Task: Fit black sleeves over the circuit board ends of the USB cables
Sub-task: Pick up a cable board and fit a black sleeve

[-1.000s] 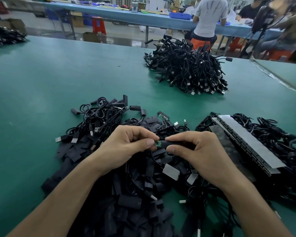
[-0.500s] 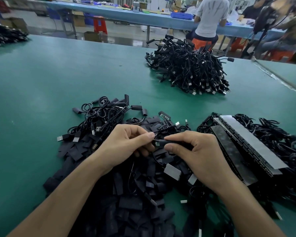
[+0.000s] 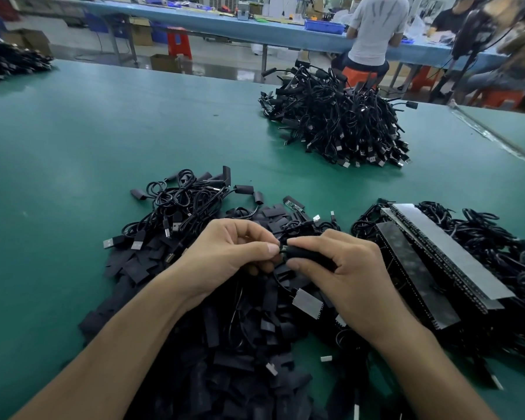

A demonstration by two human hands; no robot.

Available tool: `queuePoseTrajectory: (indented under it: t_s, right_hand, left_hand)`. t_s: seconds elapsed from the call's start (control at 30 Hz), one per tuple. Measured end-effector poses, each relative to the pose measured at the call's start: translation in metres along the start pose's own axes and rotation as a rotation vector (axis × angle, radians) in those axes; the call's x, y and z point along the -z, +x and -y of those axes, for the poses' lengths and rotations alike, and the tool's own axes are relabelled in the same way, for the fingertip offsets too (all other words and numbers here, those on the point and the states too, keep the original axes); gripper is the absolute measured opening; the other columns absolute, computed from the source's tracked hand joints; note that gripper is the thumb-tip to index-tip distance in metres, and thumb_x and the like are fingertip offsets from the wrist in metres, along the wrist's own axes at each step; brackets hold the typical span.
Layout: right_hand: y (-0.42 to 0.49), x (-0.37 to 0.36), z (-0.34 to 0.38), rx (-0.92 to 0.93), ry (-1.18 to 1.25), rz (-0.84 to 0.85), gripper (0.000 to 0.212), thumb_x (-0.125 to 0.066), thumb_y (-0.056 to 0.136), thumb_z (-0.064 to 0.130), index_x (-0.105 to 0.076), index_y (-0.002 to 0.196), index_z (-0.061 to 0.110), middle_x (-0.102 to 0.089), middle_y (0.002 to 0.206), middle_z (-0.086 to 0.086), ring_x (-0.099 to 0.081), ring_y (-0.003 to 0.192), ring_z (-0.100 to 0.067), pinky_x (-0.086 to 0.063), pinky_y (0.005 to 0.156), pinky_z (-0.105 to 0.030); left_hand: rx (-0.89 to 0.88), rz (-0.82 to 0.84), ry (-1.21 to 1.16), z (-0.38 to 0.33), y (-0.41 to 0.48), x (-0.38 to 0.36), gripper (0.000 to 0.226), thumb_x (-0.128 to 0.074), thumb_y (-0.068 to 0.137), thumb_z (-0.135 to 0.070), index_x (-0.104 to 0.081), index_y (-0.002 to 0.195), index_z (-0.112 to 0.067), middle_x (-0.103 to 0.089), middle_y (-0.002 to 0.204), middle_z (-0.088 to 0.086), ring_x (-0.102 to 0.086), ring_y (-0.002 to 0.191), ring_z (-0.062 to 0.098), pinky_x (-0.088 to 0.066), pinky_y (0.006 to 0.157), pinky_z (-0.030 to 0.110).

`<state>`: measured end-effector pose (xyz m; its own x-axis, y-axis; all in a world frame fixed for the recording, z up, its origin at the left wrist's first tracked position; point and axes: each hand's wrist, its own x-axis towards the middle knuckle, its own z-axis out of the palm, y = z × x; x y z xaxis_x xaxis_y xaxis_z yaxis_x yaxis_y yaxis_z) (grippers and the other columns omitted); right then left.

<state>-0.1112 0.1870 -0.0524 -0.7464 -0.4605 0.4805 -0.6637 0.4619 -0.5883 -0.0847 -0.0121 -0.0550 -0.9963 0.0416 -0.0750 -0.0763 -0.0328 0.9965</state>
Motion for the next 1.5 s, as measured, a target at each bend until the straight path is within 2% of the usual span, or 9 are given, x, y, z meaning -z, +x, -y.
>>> queuePoseTrajectory:
  t_s: [0.2,0.4,0.6,0.73,0.8,0.87,1.03,1.23,1.5]
  right_hand:
    - [0.0,-0.001,-0.004,0.029,-0.033,-0.019,0.017,-0.077,0.083,0.019,-0.078,0.1,0.018,-0.06,0.077,0.019,-0.057,0.074,0.006,-0.039,0.069,-0.004]
    - [-0.001,-0.001,-0.006,0.034,-0.044,0.0,0.024,-0.073,0.084,0.027,-0.076,0.106,0.018,-0.063,0.08,0.014,-0.059,0.078,-0.001,-0.041,0.072,-0.005]
    - [-0.002,-0.003,-0.005,-0.009,0.01,0.101,0.019,-0.073,0.086,0.026,-0.077,0.104,0.021,-0.068,0.083,0.008,-0.065,0.078,-0.005,-0.05,0.072,-0.023]
    - [-0.003,-0.006,-0.004,-0.075,-0.02,0.01,0.032,-0.081,0.08,0.026,-0.074,0.112,0.025,-0.07,0.088,0.015,-0.063,0.081,0.003,-0.048,0.077,-0.015]
    - [-0.003,-0.006,-0.003,-0.177,0.049,-0.079,0.043,-0.084,0.077,0.027,-0.069,0.117,0.031,-0.069,0.082,0.019,-0.064,0.075,0.005,-0.047,0.071,-0.009]
    - [-0.003,-0.008,-0.003,-0.252,0.125,-0.183,0.04,-0.085,0.075,0.025,-0.069,0.112,0.032,-0.069,0.084,0.022,-0.067,0.073,0.003,-0.05,0.067,-0.008]
    - [-0.005,-0.018,0.0,-0.34,0.195,-0.321,0.026,-0.085,0.075,0.023,-0.077,0.1,0.026,-0.071,0.082,0.025,-0.069,0.076,0.005,-0.055,0.074,-0.013]
    - [-0.006,-0.023,0.001,-0.437,0.266,-0.356,0.024,-0.083,0.078,0.027,-0.075,0.1,0.031,-0.076,0.083,0.014,-0.071,0.078,0.001,-0.06,0.078,-0.027]
    - [-0.007,-0.025,0.005,-0.441,0.224,-0.304,0.03,-0.078,0.082,0.023,-0.074,0.112,0.023,-0.077,0.086,0.008,-0.071,0.08,0.001,-0.059,0.082,-0.028]
  left_hand:
    - [-0.05,0.023,0.039,0.005,0.002,-0.002,0.013,-0.07,0.087,-0.001,-0.074,0.083,-0.012,-0.072,0.072,0.009,-0.065,0.065,0.012,-0.052,0.062,0.017]
    - [-0.114,0.046,0.065,0.008,0.002,-0.002,0.012,-0.067,0.089,0.0,-0.072,0.086,-0.01,-0.073,0.072,0.004,-0.065,0.066,0.013,-0.052,0.064,0.018]
    - [-0.17,0.081,0.147,0.008,0.0,-0.005,0.016,-0.069,0.087,0.003,-0.069,0.084,-0.012,-0.072,0.071,0.004,-0.067,0.063,0.009,-0.053,0.064,0.018]
    - [-0.156,0.044,0.137,0.009,0.001,-0.005,0.016,-0.07,0.086,0.004,-0.068,0.085,-0.012,-0.072,0.069,0.006,-0.069,0.062,0.012,-0.053,0.063,0.018]
    - [-0.15,0.013,0.108,0.01,0.001,-0.005,0.012,-0.07,0.087,0.003,-0.067,0.087,-0.009,-0.073,0.07,0.008,-0.07,0.063,0.014,-0.054,0.063,0.019]
    - [-0.15,-0.009,0.072,0.01,0.002,-0.005,0.009,-0.069,0.087,0.003,-0.065,0.089,-0.006,-0.074,0.072,0.01,-0.07,0.064,0.016,-0.055,0.064,0.021]
    - [-0.165,-0.045,0.032,0.01,0.002,-0.006,0.013,-0.07,0.087,0.002,-0.061,0.089,-0.007,-0.075,0.072,0.01,-0.071,0.066,0.018,-0.055,0.065,0.021]
    - [-0.186,-0.079,0.064,0.013,0.004,-0.007,0.017,-0.071,0.087,0.002,-0.059,0.086,-0.01,-0.075,0.072,0.01,-0.072,0.066,0.019,-0.056,0.066,0.022]
    - [-0.205,-0.092,0.122,0.022,0.005,-0.008,0.022,-0.073,0.086,0.0,-0.059,0.081,-0.016,-0.072,0.068,0.009,-0.071,0.065,0.021,-0.057,0.069,0.03]
